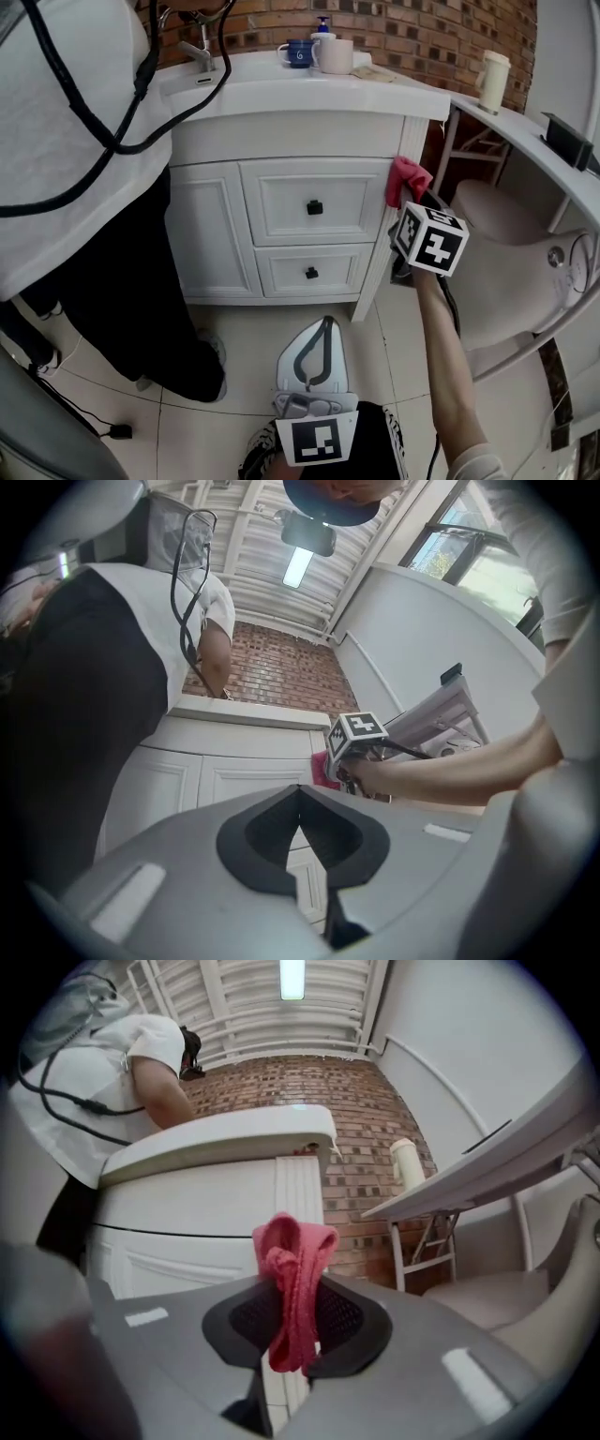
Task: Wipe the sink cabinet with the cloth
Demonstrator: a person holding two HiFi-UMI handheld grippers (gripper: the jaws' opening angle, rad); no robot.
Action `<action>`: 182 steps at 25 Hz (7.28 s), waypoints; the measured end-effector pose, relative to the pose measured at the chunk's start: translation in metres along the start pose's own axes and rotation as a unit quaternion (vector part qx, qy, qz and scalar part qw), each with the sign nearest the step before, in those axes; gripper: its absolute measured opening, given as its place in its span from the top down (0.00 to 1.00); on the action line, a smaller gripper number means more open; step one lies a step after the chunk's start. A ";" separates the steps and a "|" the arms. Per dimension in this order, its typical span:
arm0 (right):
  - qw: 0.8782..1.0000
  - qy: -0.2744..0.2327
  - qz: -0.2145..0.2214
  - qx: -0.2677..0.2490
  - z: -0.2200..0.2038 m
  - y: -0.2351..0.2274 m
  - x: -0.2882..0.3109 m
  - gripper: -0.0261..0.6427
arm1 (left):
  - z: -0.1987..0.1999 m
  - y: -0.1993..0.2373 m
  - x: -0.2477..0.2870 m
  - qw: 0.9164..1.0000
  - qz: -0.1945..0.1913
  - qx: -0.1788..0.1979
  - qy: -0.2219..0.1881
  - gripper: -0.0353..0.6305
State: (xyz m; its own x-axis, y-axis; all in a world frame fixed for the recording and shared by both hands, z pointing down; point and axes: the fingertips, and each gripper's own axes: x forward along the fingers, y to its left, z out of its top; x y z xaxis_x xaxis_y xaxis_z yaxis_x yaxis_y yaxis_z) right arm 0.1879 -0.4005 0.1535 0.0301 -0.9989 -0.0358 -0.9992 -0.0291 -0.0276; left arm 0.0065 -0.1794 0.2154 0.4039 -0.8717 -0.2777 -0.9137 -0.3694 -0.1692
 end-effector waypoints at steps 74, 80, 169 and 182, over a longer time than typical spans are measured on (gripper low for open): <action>0.992 0.048 0.118 -0.023 -0.169 0.094 0.009 0.87 | -0.150 0.115 0.100 0.984 0.099 -0.132 0.067 0.93; 0.997 0.053 0.053 0.001 -0.173 0.016 0.007 0.87 | -0.149 0.092 0.108 0.988 0.078 -0.112 0.075 0.93; 0.994 0.063 0.088 0.022 -0.341 0.061 0.007 0.87 | -0.282 0.127 0.056 0.975 0.101 -0.088 0.175 0.93; 0.997 0.079 0.018 0.010 -0.326 -0.016 -0.011 0.87 | -0.262 0.091 0.079 0.979 0.076 -0.106 0.158 0.93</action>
State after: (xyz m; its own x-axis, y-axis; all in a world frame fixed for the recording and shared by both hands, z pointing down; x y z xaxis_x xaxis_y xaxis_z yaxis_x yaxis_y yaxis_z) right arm 0.1946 -0.4005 0.4803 -0.0122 -0.9925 0.1214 -0.9988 0.0063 -0.0489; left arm -0.0561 -0.3662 0.4261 0.2592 -0.9654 0.0281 -0.9645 -0.2572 0.0603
